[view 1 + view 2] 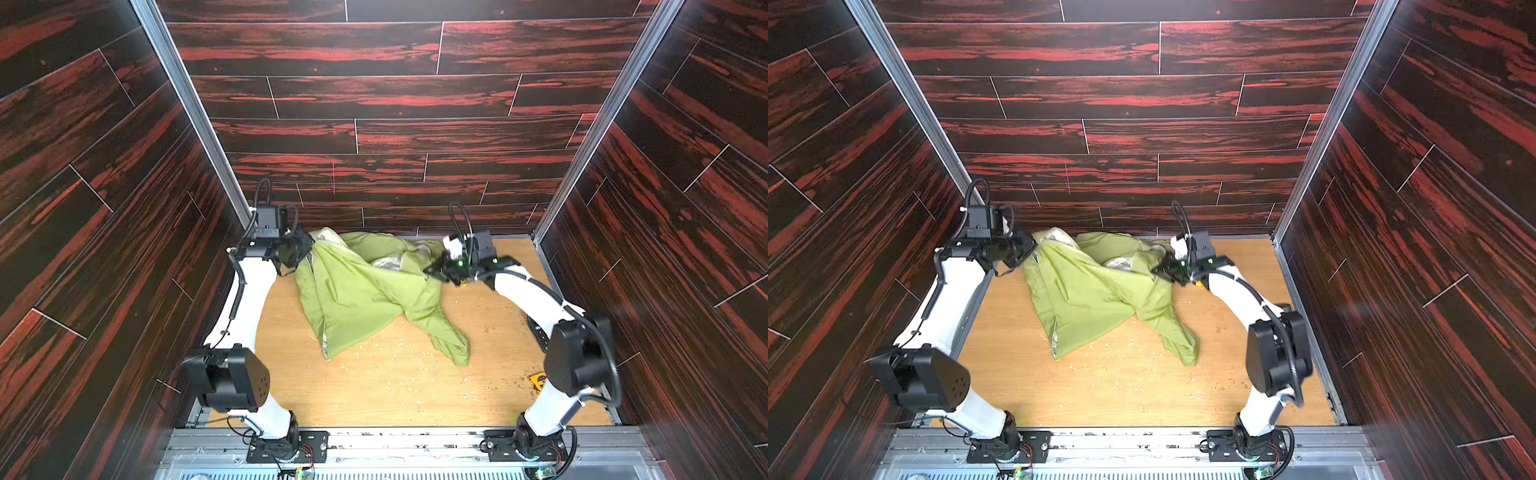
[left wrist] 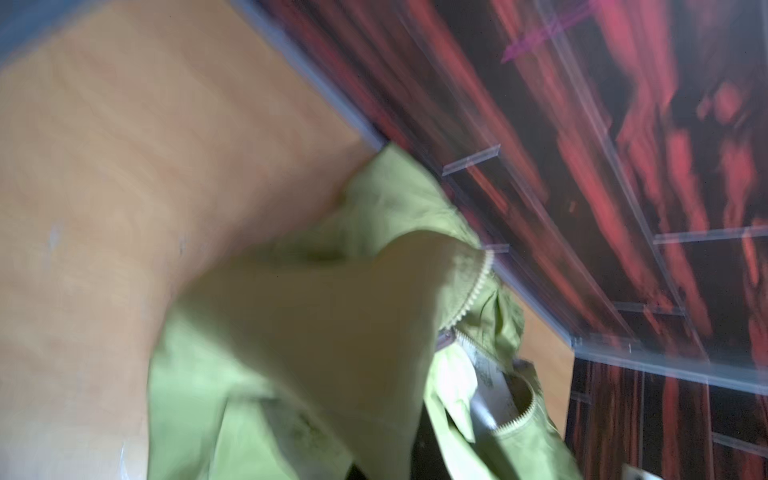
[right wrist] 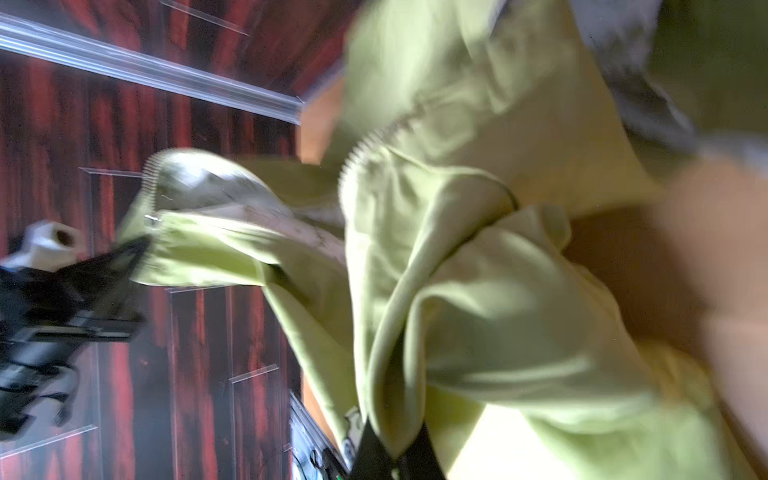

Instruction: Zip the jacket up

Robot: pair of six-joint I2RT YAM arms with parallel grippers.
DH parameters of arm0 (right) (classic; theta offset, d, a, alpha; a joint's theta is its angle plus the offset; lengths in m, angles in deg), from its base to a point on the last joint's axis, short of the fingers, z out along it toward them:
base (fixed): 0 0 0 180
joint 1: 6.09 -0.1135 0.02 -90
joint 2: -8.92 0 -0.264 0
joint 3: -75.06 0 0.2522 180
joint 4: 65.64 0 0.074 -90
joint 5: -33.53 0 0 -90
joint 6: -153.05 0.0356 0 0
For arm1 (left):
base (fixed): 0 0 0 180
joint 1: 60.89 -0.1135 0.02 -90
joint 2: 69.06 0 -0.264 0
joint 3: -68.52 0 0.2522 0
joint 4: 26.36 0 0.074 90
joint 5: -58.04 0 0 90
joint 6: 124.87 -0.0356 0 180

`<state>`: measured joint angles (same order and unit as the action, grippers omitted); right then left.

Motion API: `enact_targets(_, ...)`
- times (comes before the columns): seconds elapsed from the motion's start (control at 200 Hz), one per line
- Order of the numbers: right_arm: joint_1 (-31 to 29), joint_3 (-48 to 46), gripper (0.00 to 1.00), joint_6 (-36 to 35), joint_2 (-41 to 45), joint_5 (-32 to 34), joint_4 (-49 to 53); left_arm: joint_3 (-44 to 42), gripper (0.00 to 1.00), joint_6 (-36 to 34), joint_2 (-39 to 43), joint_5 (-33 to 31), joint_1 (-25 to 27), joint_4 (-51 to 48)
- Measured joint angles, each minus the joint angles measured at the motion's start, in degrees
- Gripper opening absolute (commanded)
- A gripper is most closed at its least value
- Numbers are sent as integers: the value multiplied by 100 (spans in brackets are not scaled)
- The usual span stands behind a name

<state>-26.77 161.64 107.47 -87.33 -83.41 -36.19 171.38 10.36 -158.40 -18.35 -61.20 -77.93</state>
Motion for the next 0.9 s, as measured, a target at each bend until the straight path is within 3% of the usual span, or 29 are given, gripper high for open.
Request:
enact_targets(0.185,-90,-1906,0,109,791,63,-459,-2159,0,175,1572,361,160,-190)
enact_targets(0.386,-109,-2216,46,-223,1314,732,98,-4148,0,455,3169,527,254,-437)
enact_targets(0.456,-111,-1963,54,-365,1510,1032,352,-4607,0,573,3512,522,254,-479)
enact_targets(0.616,-120,-704,58,-595,1368,1399,682,-5215,0,763,3869,483,254,-463)
enact_targets(0.746,-138,625,59,-651,374,1493,907,-5346,0,833,3873,483,254,-402)
enact_targets(0.902,-146,1440,59,-610,-914,1609,1303,-5348,0,837,3731,516,254,-225)
